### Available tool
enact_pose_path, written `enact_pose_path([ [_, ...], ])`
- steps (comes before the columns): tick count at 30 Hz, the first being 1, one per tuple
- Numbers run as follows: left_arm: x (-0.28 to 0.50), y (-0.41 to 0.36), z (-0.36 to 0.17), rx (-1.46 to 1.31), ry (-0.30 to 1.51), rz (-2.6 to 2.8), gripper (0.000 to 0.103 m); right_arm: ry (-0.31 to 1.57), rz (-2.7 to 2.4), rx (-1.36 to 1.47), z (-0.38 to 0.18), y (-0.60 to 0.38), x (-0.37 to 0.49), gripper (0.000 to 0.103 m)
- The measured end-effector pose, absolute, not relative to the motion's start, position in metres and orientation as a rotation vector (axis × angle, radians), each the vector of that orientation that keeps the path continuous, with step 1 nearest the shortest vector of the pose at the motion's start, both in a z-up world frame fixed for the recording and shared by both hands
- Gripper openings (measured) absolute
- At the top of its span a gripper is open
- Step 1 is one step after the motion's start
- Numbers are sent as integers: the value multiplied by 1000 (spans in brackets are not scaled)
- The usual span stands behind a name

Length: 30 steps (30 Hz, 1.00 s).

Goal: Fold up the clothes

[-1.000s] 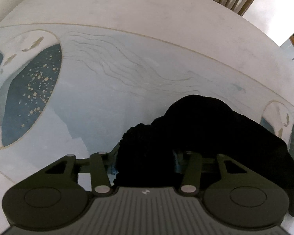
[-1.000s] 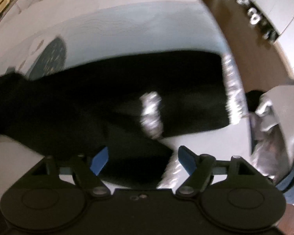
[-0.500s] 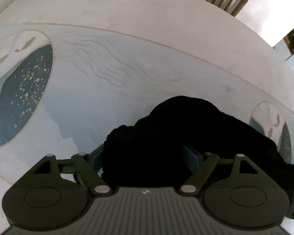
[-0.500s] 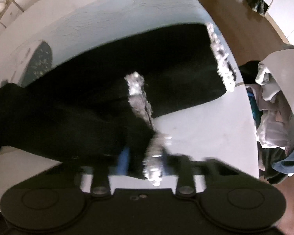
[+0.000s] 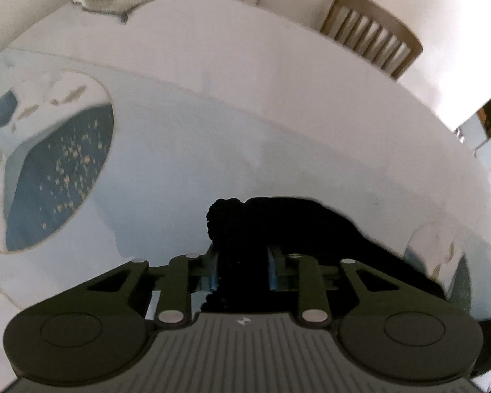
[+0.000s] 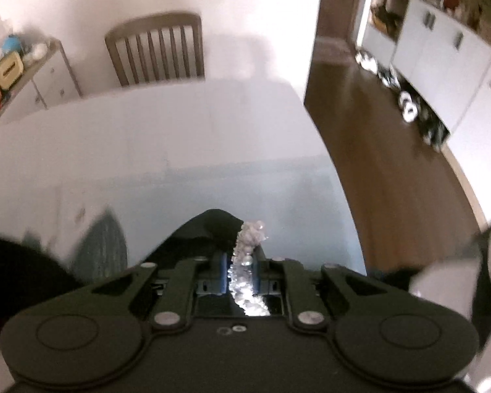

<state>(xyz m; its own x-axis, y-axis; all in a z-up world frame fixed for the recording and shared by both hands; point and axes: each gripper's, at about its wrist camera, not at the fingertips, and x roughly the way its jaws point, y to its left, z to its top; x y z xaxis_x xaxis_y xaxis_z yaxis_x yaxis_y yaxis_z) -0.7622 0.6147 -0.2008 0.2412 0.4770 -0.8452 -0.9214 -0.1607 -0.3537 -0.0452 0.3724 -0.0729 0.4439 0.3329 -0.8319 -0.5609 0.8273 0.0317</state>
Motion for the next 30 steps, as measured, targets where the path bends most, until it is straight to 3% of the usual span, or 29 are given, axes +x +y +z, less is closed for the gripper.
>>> enact_pose_path([
  [7,-768,635,-187,-1142,422,1438,23,873,506,-328,-92,453,62,103],
  [11,-764,649,-190,-1127,408,1496,23,945,482,-324,-132,492,121,103],
  [19,-757,672,-213,-1163,485,1513,25,1041,479,-479,-195,546,134,103],
  [20,-758,672,-214,-1174,486,1502,33,1039,494,-495,-196,547,129,103],
  [21,-760,671,-215,-1184,485,1487,57,1050,515,-502,-196,546,125,103],
  [23,-762,667,-214,-1234,428,1596,82,1069,564,-508,-191,541,114,103],
  [30,-779,630,-199,-1237,459,1593,82,1001,831,-587,-154,515,11,103],
])
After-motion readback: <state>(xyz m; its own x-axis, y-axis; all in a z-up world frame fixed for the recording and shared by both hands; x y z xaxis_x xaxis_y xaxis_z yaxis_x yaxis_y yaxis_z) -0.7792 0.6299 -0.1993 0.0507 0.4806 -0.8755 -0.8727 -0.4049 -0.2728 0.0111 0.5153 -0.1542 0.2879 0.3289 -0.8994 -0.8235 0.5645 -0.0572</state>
